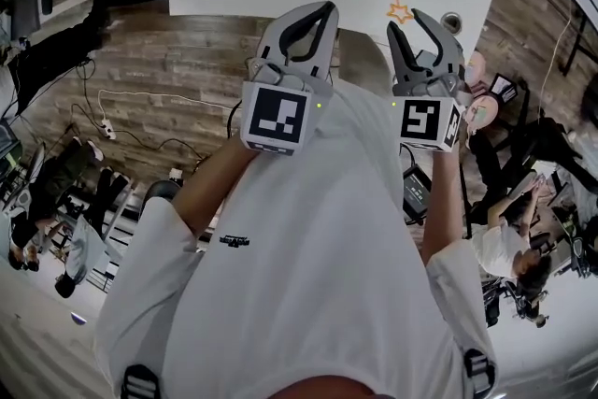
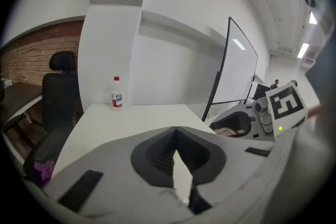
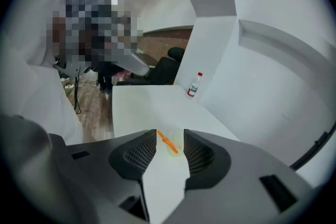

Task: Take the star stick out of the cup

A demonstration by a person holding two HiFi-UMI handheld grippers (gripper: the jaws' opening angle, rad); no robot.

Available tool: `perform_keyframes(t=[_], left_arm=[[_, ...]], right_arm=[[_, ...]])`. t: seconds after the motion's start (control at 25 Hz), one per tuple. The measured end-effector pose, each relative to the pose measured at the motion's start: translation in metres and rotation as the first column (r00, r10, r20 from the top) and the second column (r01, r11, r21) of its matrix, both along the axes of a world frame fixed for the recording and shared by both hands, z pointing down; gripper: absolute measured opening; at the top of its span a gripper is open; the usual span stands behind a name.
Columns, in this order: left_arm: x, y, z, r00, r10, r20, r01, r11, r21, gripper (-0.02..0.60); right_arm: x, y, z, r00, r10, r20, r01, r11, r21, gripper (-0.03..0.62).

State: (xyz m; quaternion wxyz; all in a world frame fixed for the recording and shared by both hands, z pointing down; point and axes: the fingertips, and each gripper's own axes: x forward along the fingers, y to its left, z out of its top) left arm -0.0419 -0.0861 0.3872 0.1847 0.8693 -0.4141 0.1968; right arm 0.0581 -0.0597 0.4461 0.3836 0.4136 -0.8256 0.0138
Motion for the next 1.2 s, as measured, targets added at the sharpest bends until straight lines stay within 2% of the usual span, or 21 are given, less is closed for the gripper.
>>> perform_keyframes(t=[0.4, 0.48, 0.6, 1.0, 1.2], left_arm=[[-0.002, 0.008, 0.013, 1.0, -0.015, 0.007, 0.015, 0.999, -0.032, 0.008], [-0.005, 0.008, 0.013, 1.0, -0.027, 0.009, 0.027, 0.999, -0.029, 0.008], [-0.007, 0.006, 0.013, 0.999, -0.04, 0.009, 0.04, 0.999, -0.029, 0.008], [-0.003, 0.008, 0.01, 0.999, -0.043, 0.004, 0.043, 0.999, -0.022, 0.008], [-0.003, 0.008, 0.008, 0.999, -0.046, 0.007, 0.046, 0.999, -0.015, 0.008]], right_arm=[[-0.007, -0.008, 0.027, 0.998, -0.047, -0.047, 0.046, 0.999, -0.026, 0.159], [-0.01, -0.01, 0.026, 0.998, -0.044, -0.045, 0.043, 0.999, -0.02, 0.115], [-0.008, -0.016, 0.021, 0.999, -0.009, -0.035, 0.009, 1.0, 0.007, 0.029], [0.005, -0.029, 0.01, 0.991, 0.13, 0.039, -0.131, 0.991, 0.029, 0.02], [0.007, -0.03, 0.004, 0.983, 0.159, 0.089, -0.162, 0.986, 0.031, 0.02]])
